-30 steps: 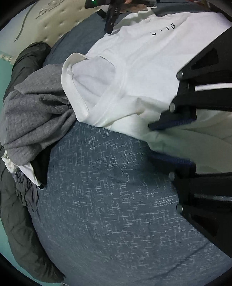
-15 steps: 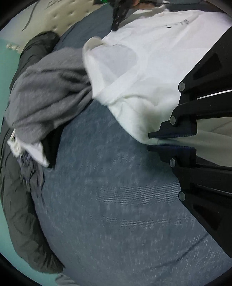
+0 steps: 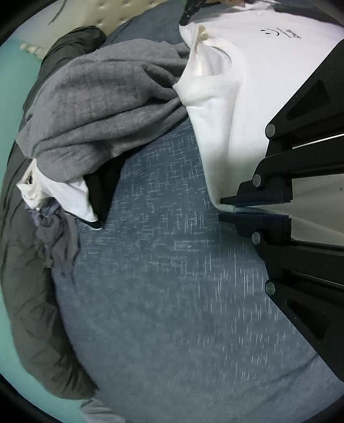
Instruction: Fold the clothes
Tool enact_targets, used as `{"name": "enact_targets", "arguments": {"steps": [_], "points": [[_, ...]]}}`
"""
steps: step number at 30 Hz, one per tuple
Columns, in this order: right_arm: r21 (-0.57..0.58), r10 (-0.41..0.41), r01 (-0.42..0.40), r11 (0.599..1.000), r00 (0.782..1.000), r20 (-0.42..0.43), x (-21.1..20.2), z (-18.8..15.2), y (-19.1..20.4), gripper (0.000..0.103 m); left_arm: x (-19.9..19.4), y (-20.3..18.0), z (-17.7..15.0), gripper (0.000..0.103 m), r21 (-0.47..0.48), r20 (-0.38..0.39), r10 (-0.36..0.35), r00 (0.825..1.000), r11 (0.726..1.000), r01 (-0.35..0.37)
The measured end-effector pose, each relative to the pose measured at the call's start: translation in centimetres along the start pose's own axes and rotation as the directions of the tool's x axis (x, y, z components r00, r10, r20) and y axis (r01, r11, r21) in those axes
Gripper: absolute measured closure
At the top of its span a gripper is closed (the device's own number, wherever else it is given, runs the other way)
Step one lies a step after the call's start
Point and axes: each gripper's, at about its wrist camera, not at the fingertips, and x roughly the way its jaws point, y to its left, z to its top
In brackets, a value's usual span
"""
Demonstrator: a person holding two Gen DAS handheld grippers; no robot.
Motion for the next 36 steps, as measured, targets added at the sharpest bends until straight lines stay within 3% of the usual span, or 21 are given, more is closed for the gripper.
{"name": "enact_targets", "arguments": {"steps": [6,9,11,12,14,16,18,22,26,30,31,33,35,36], "points": [[0.024,0.037,-0.037,0.999,0.999,-0.030,2.2,-0.6,0.0,0.098,1.9,-0.6,-1.0,0.098,0.001,0.010,0.010,1.000,1.000,-0.010],[0.037,0.053,-0.055,0.998,0.996,0.068,0.5,-0.5,-0.5,0.092,1.2,-0.4,-1.0,0.093,-0.004,0.024,-0.001,1.000,1.000,0.001],[0.050,0.065,-0.072,0.996,0.989,0.132,-1.1,-0.4,-0.7,0.082,-0.1,-0.4,-0.8,0.082,-0.007,0.058,0.004,0.998,1.000,-0.003],[0.032,0.102,-0.108,0.994,0.982,0.157,-1.9,-0.2,-0.4,0.073,-0.8,-0.4,-0.7,0.082,-0.008,0.076,0.006,0.997,1.000,-0.005],[-0.026,0.182,-0.181,0.983,0.966,0.183,-3.1,0.3,0.7,0.070,-2.4,-1.1,-0.2,0.081,-0.004,0.124,0.023,0.992,1.000,-0.023],[-0.119,0.226,-0.208,0.971,0.961,0.162,-3.4,0.6,3.0,0.069,-3.4,-2.2,0.2,0.071,0.005,0.162,0.020,0.987,1.000,-0.021],[-0.169,0.262,-0.238,0.956,0.956,0.132,-2.9,0.8,5.0,0.067,-3.6,-4.3,0.4,0.066,0.054,0.161,-0.032,0.986,0.998,0.023],[-0.271,0.311,-0.285,0.919,0.949,0.057,-2.5,-0.1,9.0,0.059,-1.7,-9.2,0.3,0.064,0.164,0.107,-0.089,0.990,0.984,0.071],[-0.357,0.298,-0.265,0.896,0.954,0.039,-2.0,-0.6,11.7,0.058,0.2,-11.4,0.6,0.059,0.182,0.105,-0.091,0.990,0.981,0.071],[-0.342,0.261,-0.226,0.912,0.964,0.058,-1.1,0.0,12.4,0.058,1.4,-11.4,1.6,0.058,0.131,0.105,-0.101,0.989,0.988,0.087],[-0.334,0.265,-0.230,0.914,0.962,0.061,-1.0,0.2,12.3,0.060,1.9,-11.5,1.7,0.058,0.132,0.093,-0.103,0.990,0.987,0.090],[-0.332,0.269,-0.235,0.913,0.961,0.060,-0.7,0.4,12.2,0.085,2.7,-11.7,2.0,0.058,0.135,0.070,-0.106,0.992,0.986,0.096],[-0.322,0.266,-0.235,0.917,0.962,0.058,-0.4,0.5,12.1,0.091,3.0,-11.8,2.0,0.078,0.129,0.062,-0.127,0.990,0.985,0.118],[-0.307,0.279,-0.248,0.919,0.958,0.061,-0.2,0.6,11.9,0.092,3.0,-12.0,2.0,0.099,0.131,0.063,-0.128,0.990,0.984,0.118]]}}
